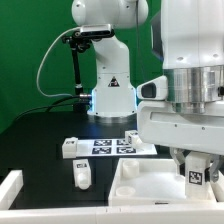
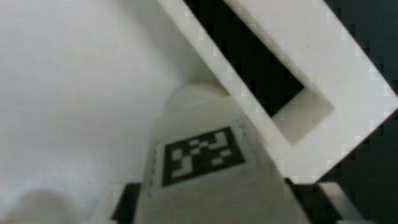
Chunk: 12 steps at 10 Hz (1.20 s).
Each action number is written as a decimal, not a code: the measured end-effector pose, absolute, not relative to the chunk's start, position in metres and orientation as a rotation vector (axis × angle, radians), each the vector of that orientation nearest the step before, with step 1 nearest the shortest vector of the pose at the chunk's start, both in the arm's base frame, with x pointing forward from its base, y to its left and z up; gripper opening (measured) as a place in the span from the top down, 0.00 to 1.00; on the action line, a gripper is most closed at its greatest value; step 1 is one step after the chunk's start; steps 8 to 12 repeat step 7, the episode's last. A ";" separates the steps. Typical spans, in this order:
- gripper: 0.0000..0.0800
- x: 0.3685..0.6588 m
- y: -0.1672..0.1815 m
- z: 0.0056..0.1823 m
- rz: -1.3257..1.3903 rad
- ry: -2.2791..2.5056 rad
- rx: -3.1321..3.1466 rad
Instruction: Assemble one leg
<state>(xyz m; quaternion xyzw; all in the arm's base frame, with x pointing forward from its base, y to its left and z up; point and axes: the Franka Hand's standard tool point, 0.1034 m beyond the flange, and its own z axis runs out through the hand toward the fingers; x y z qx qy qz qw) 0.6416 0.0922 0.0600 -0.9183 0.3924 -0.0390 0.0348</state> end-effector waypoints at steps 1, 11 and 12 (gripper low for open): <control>0.59 0.642 0.092 0.064 -0.109 1.208 -2.820; 0.19 0.661 0.094 0.128 -0.110 1.179 -2.773; 0.19 0.661 0.094 0.128 -0.110 1.179 -2.773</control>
Offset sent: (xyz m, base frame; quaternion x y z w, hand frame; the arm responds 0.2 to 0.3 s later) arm 0.0340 0.0099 0.0917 0.0241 -0.0497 -0.0472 0.9974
